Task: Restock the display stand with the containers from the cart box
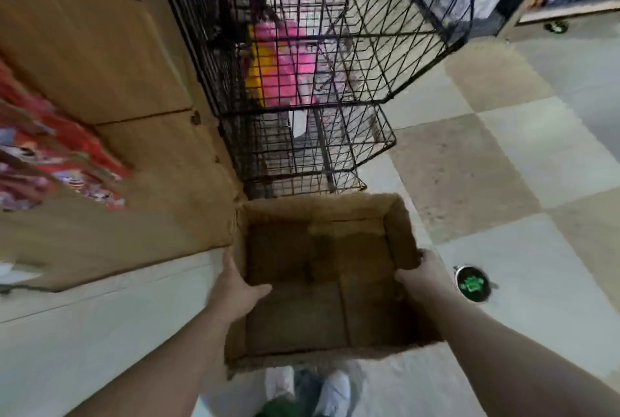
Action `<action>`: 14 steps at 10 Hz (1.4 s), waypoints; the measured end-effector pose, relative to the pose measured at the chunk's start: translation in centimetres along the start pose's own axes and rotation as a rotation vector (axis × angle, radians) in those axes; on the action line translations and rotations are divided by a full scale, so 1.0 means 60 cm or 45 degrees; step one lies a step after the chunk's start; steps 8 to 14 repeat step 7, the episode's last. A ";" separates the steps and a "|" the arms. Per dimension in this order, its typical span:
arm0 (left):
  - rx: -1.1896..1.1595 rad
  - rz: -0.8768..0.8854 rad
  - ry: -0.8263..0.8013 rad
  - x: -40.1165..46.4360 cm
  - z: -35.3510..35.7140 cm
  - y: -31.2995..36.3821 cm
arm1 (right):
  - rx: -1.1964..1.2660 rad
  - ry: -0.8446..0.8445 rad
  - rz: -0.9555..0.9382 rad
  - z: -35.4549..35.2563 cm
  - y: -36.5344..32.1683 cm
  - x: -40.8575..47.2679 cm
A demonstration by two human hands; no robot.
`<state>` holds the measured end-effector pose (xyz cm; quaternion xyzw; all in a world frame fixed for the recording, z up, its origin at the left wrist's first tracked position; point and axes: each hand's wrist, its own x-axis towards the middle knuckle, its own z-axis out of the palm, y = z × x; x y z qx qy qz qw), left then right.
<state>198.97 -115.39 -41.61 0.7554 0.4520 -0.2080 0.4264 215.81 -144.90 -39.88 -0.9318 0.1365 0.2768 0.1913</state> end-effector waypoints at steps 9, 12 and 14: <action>0.406 0.477 0.303 -0.020 -0.063 0.165 | -0.146 -0.227 -0.669 -0.023 -0.222 -0.078; 0.406 0.477 0.303 -0.020 -0.063 0.165 | -0.146 -0.227 -0.669 -0.023 -0.222 -0.078; 0.406 0.477 0.303 -0.020 -0.063 0.165 | -0.146 -0.227 -0.669 -0.023 -0.222 -0.078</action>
